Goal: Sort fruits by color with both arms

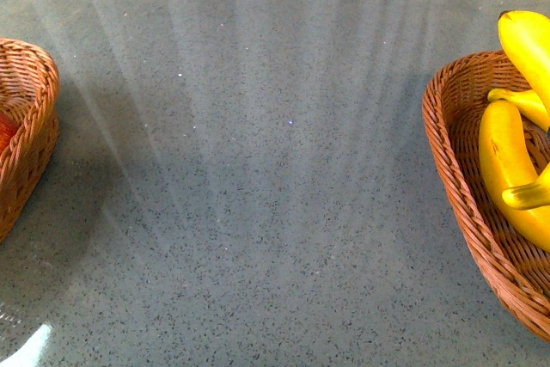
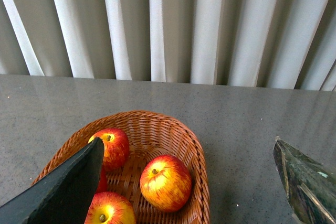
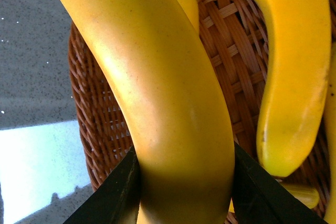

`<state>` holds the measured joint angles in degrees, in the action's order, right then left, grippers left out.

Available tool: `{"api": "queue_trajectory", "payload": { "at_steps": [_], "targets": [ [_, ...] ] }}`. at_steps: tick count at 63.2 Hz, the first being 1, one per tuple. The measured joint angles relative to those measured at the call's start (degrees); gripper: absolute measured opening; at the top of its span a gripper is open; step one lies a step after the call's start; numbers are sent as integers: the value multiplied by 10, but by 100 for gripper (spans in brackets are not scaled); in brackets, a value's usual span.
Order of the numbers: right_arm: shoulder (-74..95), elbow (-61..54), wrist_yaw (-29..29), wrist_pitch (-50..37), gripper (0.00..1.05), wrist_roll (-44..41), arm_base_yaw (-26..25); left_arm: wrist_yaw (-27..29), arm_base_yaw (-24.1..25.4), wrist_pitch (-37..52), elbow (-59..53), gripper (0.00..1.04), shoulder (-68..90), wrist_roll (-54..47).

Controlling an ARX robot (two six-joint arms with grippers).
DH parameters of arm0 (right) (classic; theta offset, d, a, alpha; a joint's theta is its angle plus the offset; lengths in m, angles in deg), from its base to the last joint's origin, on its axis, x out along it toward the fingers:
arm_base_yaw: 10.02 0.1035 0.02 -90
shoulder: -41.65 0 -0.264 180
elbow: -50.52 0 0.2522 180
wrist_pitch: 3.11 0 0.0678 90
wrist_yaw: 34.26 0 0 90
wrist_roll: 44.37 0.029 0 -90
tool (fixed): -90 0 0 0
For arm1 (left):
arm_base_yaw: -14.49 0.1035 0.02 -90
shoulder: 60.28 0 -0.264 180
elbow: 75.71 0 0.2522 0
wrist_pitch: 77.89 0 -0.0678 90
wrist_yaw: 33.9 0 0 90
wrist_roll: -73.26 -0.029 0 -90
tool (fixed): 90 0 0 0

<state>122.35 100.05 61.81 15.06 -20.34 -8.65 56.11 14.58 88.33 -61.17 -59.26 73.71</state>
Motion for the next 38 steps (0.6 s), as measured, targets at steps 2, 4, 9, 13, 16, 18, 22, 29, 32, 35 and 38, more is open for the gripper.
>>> {"api": "queue_trajectory", "payload": {
  "at_steps": [2,4,9,13,16,18,22,29,32,35,38],
  "targets": [
    [-1,-2,1,1,37,-5,-6,0,0,0,0,96,0,0],
    [-1,-4,2,1,37,-8,-11,0,0,0,0,96,0,0],
    [-5,-15,12,5,37,-21,-30,0,0,0,0,96,0,0],
    [-7,-23,18,5,37,-30,-39,0,0,0,0,96,0,0],
    [-8,-29,23,6,37,-34,-45,0,0,0,0,96,0,0],
    [-9,-33,26,6,37,-39,-49,0,0,0,0,96,0,0],
    [-9,-41,28,5,37,-47,-56,0,0,0,0,96,0,0],
    [-9,-50,33,-3,51,-61,-68,0,0,0,0,96,0,0],
    [-11,-51,39,-6,57,-63,-71,0,0,0,0,96,0,0],
    [-16,-53,50,-9,65,-65,-74,0,0,0,0,96,0,0],
    [-25,-57,60,-14,73,-68,-77,0,0,0,0,96,0,0]
  ]
}}
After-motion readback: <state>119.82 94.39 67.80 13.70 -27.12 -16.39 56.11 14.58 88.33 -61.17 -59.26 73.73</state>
